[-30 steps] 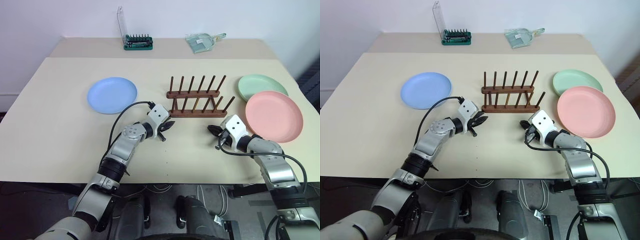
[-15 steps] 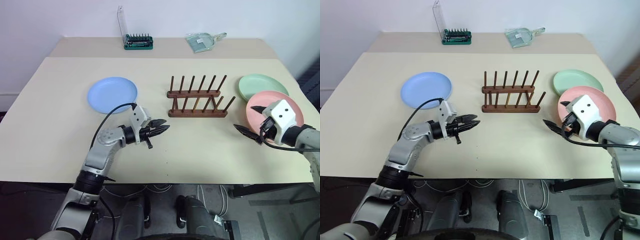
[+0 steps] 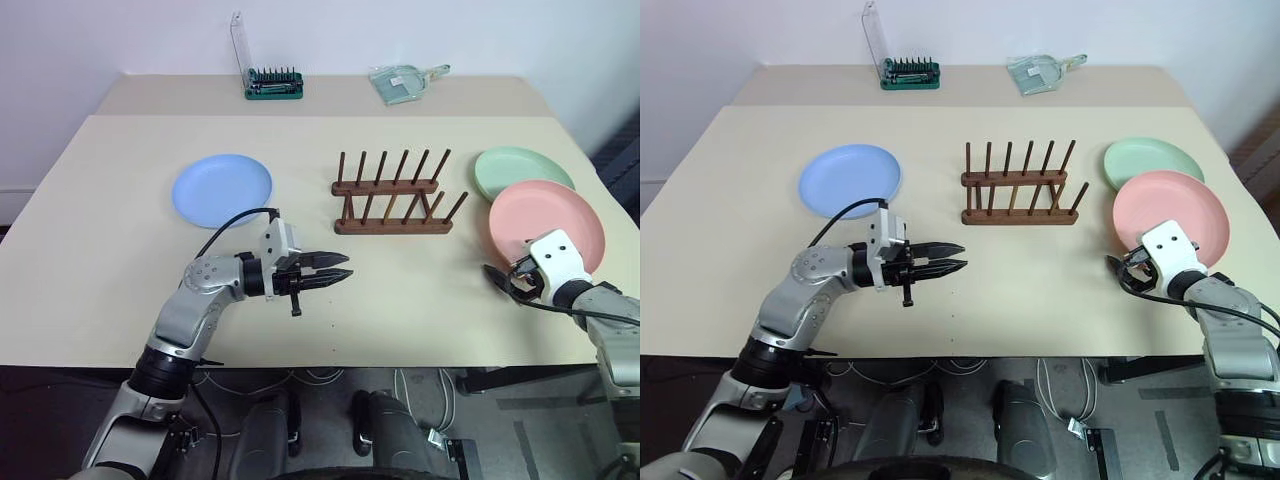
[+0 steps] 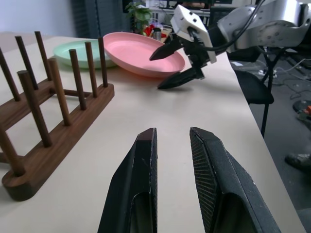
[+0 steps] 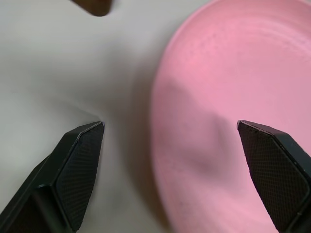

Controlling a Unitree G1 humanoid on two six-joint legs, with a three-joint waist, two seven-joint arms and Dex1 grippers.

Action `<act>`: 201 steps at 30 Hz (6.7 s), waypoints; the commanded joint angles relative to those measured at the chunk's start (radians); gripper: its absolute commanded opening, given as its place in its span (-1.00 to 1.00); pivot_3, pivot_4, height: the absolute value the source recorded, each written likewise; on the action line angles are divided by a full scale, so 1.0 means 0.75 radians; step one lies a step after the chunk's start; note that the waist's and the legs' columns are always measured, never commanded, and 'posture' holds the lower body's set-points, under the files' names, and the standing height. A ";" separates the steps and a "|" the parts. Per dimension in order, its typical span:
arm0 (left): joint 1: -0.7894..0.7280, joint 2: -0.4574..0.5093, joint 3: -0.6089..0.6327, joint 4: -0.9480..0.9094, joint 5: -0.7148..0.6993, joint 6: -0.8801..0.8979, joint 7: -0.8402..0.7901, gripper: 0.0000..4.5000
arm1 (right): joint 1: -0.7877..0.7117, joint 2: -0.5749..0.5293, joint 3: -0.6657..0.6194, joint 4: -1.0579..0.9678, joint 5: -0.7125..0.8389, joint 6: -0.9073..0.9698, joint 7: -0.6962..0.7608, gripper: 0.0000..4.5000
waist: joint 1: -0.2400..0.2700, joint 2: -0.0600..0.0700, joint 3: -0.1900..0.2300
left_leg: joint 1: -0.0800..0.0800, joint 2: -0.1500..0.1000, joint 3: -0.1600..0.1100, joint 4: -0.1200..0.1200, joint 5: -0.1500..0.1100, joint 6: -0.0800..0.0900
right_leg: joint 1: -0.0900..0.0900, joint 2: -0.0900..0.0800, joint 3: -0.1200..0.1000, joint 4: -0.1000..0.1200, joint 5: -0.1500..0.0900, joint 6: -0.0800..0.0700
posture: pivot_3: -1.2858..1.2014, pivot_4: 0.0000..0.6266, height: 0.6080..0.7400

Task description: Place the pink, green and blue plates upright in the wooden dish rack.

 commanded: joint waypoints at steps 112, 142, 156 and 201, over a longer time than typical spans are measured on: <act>0.147 -0.011 0.095 -0.138 -0.046 -0.027 0.227 -0.53 | -0.794 -0.092 -0.300 0.412 0.658 0.114 0.188 0.97 | 0.001 0.002 0.002 | -0.006 -0.001 0.002 0.000 -0.002 0.003 | -0.005 -0.001 0.000 -0.003 0.003 -0.004 | 0.03 -0.52 1.00; 0.150 0.008 0.104 -0.177 -0.055 0.001 0.248 -0.53 | -1.118 -0.052 0.486 1.572 -0.446 -0.676 -0.086 -0.51 | -0.033 0.003 0.002 | -0.001 0.000 0.004 0.000 0.001 0.000 | -0.003 0.000 0.003 0.003 0.003 -0.004 | 0.03 -0.52 1.00; 0.130 0.004 0.095 -0.177 -0.058 0.020 0.242 -0.53 | -1.022 -0.099 0.440 1.528 -0.410 -0.774 -0.166 -0.98 | -0.033 0.003 0.002 | 0.001 0.000 0.005 0.000 0.001 0.000 | -0.002 0.001 0.003 0.003 0.003 -0.003 | 0.03 -0.52 1.00; 0.153 -0.019 0.099 -0.150 -0.048 0.006 0.226 -0.53 | -0.922 -0.060 -0.001 -0.482 0.885 0.203 0.379 -0.98 | -0.025 0.003 0.002 | 0.000 0.001 0.004 0.000 0.001 0.000 | -0.003 -0.001 0.003 0.003 0.004 -0.003 | 0.03 -0.52 1.00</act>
